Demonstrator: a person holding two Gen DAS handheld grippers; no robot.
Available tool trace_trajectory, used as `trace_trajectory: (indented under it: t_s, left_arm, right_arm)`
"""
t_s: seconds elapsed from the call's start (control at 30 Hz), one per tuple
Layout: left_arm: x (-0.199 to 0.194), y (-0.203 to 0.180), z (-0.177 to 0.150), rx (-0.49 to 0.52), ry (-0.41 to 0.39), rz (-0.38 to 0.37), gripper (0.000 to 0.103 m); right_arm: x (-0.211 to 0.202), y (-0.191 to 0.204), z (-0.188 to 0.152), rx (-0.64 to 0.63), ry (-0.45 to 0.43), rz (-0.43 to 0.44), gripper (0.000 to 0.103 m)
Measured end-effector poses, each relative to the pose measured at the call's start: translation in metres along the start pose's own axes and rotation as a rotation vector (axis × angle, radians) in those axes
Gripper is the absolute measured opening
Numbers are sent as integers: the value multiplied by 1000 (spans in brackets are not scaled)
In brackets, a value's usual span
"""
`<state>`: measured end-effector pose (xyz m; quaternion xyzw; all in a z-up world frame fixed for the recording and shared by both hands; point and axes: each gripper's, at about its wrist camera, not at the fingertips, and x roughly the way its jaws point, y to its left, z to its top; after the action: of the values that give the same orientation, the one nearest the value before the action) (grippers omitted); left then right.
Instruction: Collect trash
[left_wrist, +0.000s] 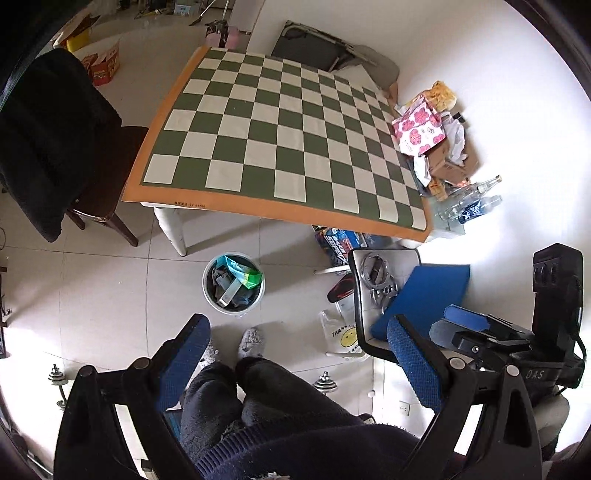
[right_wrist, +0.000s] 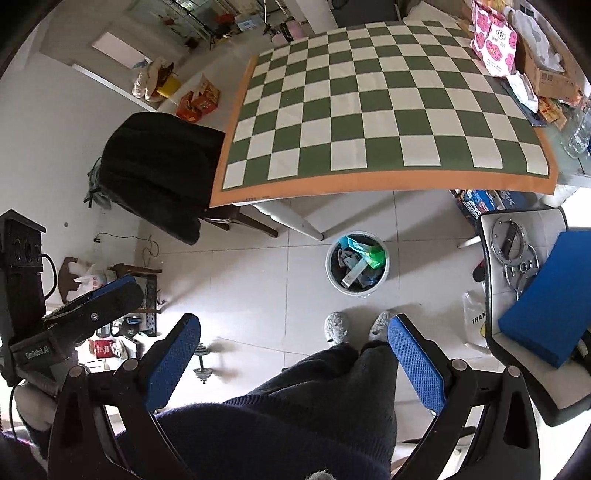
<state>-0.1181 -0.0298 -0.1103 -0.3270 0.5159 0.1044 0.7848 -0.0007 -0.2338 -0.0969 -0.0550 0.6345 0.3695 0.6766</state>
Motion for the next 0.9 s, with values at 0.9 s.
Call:
trace_trajectory:
  t_s: [0.9]
  left_arm:
    - [-17,6,-4,23,-2,12,103]
  right_arm:
    - [-8,9,2,-33,44,20,103]
